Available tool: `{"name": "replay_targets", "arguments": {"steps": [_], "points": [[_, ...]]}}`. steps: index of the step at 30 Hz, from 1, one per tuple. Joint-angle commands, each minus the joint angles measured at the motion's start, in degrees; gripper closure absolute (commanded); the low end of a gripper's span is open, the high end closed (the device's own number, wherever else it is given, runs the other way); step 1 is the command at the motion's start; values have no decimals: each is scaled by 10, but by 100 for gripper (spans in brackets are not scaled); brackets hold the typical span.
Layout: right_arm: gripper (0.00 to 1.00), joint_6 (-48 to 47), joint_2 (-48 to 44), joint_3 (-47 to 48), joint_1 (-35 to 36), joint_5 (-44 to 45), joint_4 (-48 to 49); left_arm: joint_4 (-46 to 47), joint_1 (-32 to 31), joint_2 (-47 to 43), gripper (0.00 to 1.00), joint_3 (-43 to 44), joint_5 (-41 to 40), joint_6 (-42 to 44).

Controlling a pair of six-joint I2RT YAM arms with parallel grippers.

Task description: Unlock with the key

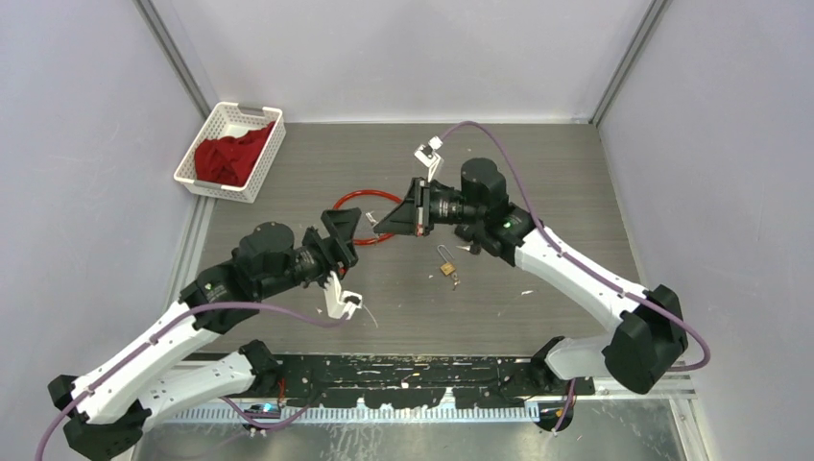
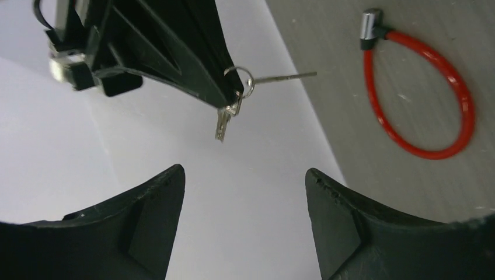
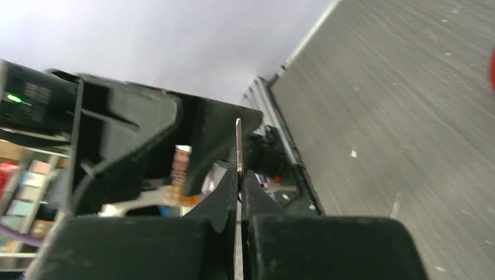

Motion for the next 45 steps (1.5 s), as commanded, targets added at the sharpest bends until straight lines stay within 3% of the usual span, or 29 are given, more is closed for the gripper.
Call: {"name": "replay_targets", "arguments": {"steps": [1,5,8,14,19,30,42,45], "points": [[99,-235,-23,78,1,14,-308,-188,-3,30,24,108,15,-239],[99,-298,-23,106,8,12,-369,-275,2,101,26,195,67,-476],[99,-334,-27,115,22,9,-392,-320,32,137,28,235,159,-649],[99,-372,-38,128,38,-16,-408,-313,98,162,34,228,334,-813],[99,-388,-53,120,54,-31,-393,-224,155,167,39,202,458,-946],[99,-385,-37,134,68,-68,-372,-125,158,169,45,159,503,-1040],[99,-374,-27,133,72,-90,-348,-131,159,188,86,161,531,-1046],[99,-375,-27,132,72,-89,-352,-140,160,188,100,166,534,-1036]]}}
